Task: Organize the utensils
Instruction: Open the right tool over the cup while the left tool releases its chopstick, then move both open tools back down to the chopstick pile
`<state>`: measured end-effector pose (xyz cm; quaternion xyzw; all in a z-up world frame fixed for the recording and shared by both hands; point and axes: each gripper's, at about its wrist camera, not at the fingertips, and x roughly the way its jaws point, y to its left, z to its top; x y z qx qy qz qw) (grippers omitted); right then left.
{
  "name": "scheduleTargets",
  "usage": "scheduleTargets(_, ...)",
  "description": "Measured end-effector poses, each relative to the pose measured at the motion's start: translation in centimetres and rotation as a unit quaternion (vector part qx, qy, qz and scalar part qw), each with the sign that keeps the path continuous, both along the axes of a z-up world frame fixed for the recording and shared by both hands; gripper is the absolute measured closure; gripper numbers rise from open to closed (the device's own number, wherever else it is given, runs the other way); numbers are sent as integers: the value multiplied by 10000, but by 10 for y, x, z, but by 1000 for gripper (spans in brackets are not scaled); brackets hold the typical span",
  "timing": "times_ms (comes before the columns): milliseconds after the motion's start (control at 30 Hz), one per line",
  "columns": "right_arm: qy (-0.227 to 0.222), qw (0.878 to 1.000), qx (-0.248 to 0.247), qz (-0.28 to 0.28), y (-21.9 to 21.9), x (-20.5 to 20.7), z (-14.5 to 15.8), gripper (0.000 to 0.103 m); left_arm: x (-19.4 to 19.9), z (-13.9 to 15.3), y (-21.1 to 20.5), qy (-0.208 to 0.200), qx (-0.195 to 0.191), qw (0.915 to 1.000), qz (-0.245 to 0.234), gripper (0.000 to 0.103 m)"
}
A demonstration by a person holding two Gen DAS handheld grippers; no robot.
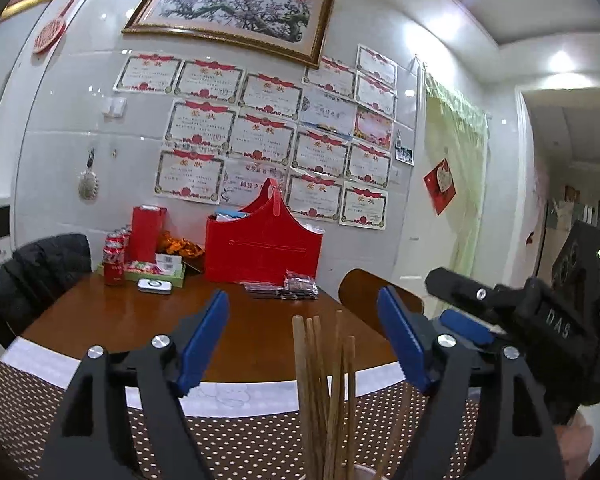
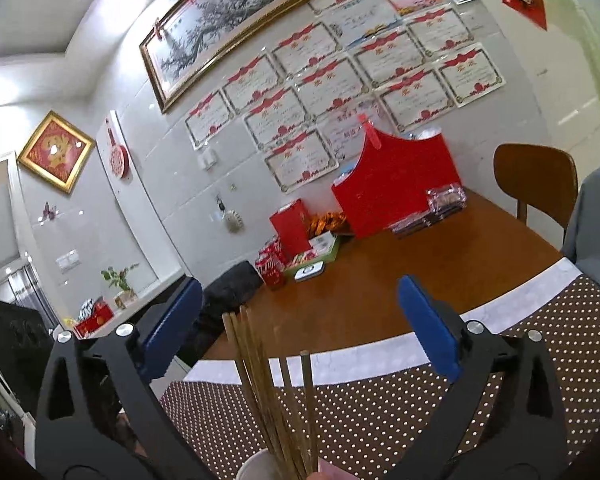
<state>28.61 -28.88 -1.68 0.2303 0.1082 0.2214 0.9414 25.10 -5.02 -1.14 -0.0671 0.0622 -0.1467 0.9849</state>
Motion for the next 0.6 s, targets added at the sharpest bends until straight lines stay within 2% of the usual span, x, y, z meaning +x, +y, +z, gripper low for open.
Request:
scheduleTargets(333, -11, 9999, -86, -78, 0, -19, 19, 6, -43, 16, 6, 189, 491, 9979, 372, 22)
scheduleTargets(500, 33, 9996, -272, -74, 9, -42, 29, 6, -69, 17, 24, 483, 585, 9956, 557, 22)
scheduleTargets(600, 122, 9983, -566, -72, 17, -60, 29, 6, -84, 12, 34, 657, 735, 9929, 666, 22)
